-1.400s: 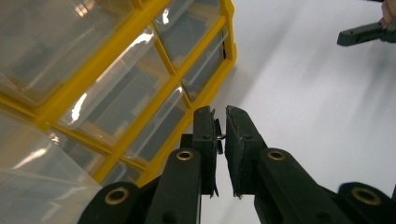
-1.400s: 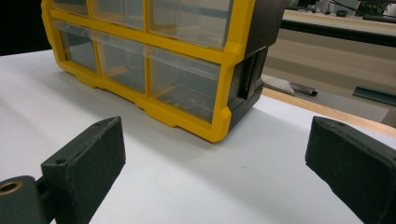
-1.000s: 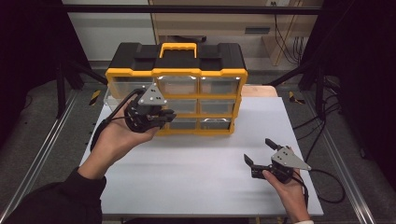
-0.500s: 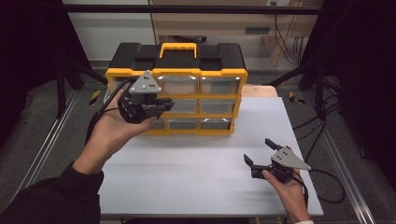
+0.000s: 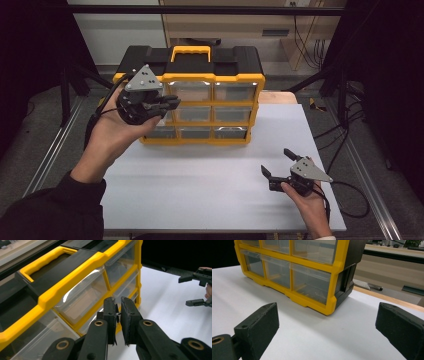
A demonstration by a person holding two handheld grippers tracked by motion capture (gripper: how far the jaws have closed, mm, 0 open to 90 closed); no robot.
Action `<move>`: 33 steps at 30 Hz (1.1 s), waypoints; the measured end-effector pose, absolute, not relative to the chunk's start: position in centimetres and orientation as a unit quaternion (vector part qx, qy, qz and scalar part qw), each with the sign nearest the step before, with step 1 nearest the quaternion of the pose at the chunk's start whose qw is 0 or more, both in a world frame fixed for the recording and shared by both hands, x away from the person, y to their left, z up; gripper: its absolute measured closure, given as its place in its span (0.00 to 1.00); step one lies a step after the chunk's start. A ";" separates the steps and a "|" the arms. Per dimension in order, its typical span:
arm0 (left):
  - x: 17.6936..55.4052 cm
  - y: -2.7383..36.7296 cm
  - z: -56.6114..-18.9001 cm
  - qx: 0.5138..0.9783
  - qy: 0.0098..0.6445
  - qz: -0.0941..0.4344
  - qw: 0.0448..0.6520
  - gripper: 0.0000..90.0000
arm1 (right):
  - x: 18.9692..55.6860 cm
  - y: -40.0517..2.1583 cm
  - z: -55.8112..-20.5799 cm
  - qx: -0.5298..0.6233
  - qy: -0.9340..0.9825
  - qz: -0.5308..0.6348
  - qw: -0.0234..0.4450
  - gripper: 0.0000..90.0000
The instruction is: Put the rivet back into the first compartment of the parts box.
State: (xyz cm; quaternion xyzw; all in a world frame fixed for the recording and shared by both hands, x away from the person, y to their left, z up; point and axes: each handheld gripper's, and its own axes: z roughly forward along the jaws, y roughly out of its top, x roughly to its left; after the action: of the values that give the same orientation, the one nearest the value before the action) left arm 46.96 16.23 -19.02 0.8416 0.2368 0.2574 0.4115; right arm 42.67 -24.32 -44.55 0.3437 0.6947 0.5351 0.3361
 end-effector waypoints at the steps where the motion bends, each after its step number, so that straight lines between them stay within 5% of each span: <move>1: 47.0 16.4 -19.0 0.840 0.240 0.257 0.414 0.91 | 42.7 -24.3 -44.6 0.344 0.695 0.535 0.336 0.06; 33: 47.7 19.9 -18.4 0.814 0.277 0.283 0.426 0.91 | 42.7 -24.3 -44.6 0.344 0.696 0.534 0.335 0.06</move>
State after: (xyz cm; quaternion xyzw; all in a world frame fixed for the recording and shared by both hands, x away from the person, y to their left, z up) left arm 47.70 19.87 -18.44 0.8136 0.2769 0.2830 0.4257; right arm 42.67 -24.27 -44.59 0.3436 0.6957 0.5342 0.3355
